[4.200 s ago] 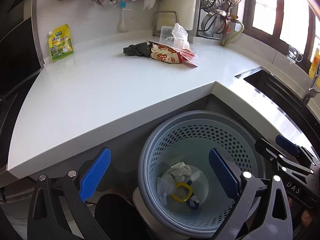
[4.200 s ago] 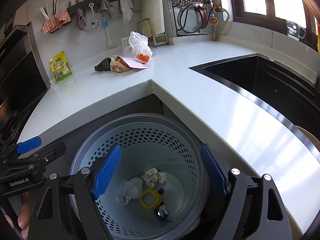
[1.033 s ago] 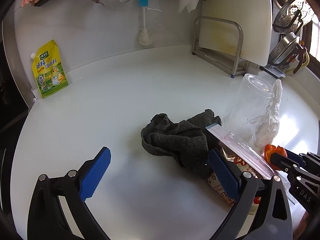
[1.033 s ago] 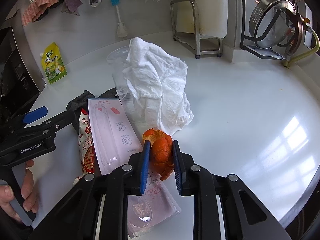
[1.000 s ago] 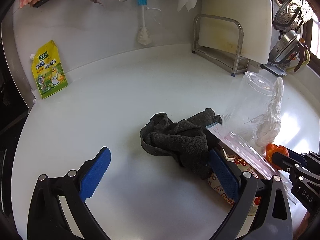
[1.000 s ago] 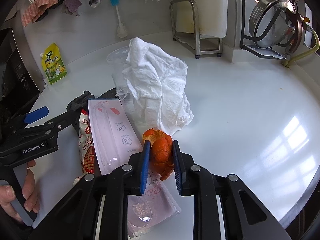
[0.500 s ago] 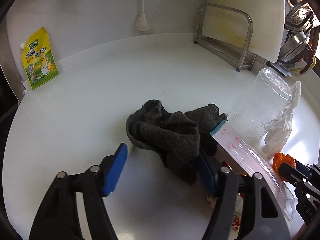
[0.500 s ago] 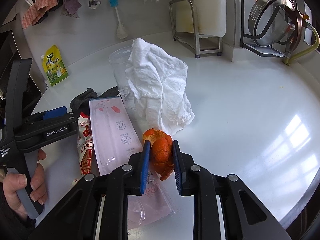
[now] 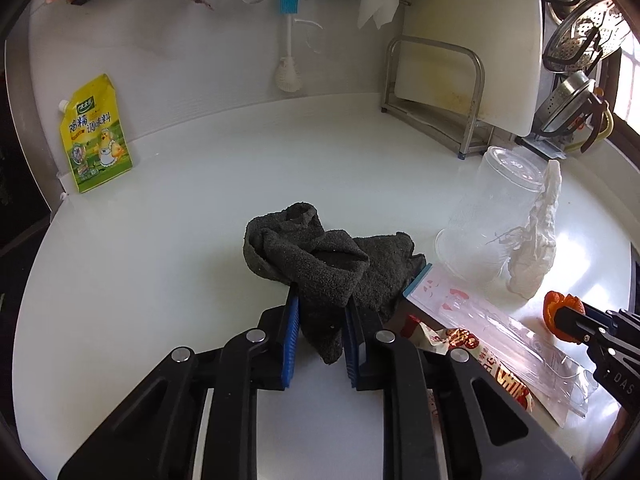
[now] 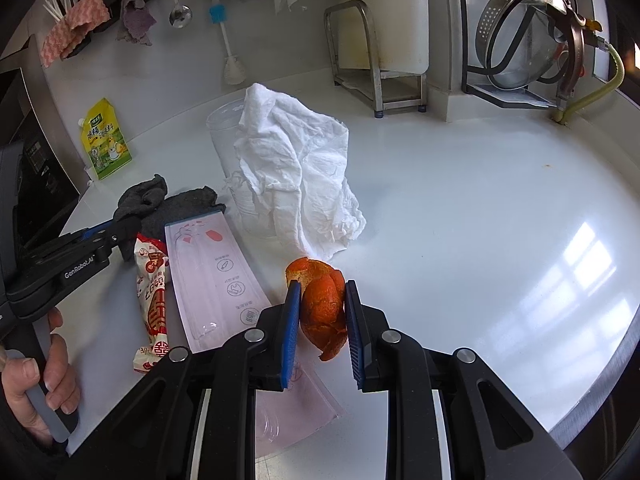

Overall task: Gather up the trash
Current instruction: 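Carry the orange peel and grey cloth over the basket with both grippers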

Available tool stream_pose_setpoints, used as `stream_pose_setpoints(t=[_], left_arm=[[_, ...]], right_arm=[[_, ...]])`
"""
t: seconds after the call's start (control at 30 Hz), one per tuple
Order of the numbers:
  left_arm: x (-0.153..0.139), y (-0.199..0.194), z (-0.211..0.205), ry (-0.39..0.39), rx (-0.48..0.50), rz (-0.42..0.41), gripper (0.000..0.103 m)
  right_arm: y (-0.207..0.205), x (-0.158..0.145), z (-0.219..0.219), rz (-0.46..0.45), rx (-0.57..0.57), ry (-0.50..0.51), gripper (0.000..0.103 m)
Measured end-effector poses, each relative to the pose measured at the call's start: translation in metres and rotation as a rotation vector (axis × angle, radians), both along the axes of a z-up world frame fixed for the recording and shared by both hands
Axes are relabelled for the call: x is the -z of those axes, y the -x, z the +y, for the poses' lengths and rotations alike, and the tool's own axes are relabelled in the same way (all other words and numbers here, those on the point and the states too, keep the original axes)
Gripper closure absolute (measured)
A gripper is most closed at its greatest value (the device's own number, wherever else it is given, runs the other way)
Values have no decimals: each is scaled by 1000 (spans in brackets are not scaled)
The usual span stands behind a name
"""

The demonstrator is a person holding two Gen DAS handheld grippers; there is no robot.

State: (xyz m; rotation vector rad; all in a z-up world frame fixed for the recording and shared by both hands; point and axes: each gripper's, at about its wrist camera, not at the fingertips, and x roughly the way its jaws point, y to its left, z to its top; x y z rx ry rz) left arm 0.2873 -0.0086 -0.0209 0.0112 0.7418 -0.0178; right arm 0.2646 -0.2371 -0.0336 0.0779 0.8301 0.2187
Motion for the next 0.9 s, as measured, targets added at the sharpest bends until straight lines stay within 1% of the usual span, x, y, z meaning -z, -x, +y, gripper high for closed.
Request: stream_pose_setpoints(t=[0.2,0.3,0.47,0.7,0.9], left_arm=[[-25,31,16,-41,-16,-97,85],[-34,45,23,-43,-14,-113,86],[-43,79,31,-19,-5,-129,86],[-46,129,34,-1,12,-145,86],[-63,151,48,3,1,-172,86]], right_arm=[[16,-6,-4,-41,44,49,82],[30,-7,-3,-57,56,64,82],[64,-7,-1,-61,78,88,82],[121,-7,-8,-64,140,58,82],[159,-6,-17,-63,193,22,82]])
